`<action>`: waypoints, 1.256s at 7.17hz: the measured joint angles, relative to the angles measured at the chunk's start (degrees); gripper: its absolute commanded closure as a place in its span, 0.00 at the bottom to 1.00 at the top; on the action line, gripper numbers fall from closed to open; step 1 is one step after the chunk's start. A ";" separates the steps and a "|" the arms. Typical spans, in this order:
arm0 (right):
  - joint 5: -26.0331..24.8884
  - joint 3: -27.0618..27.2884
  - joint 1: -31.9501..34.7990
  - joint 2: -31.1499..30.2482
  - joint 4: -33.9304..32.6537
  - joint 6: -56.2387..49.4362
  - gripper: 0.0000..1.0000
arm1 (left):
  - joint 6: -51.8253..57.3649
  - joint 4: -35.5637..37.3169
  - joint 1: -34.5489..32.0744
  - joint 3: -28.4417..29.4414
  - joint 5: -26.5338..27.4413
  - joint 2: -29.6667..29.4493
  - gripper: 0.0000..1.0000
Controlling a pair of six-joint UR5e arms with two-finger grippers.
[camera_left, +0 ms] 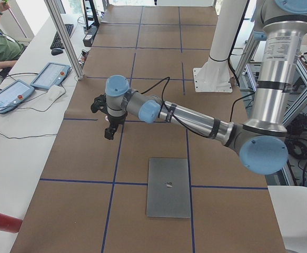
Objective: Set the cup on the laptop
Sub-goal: 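Move the left gripper toward the white cup, then lower the left gripper over the white cup's rim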
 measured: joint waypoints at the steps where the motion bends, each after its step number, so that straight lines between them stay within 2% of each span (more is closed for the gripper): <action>1: 0.01 0.00 0.00 0.00 0.00 -0.02 0.00 | -4.29 -0.23 2.79 1.10 0.49 -3.07 0.00; 2: 0.05 0.00 0.00 0.00 0.00 -0.06 0.00 | -10.27 -0.46 5.83 3.28 0.82 -6.72 0.00; 3: 0.06 0.00 0.00 0.00 0.00 -0.06 0.00 | -14.21 -0.59 8.58 7.87 1.04 -11.50 0.00; 5: 0.02 0.00 0.03 0.00 0.00 -0.05 0.00 | -19.20 -2.45 10.69 21.88 1.11 -21.73 0.00; 7: 0.07 0.00 0.02 -0.04 0.00 -0.07 0.00 | -24.11 -9.17 11.89 33.10 1.23 -26.48 0.00; 9: 0.08 0.00 0.00 -0.06 0.00 -0.08 0.00 | -26.85 -13.20 13.88 39.88 3.15 -29.05 0.00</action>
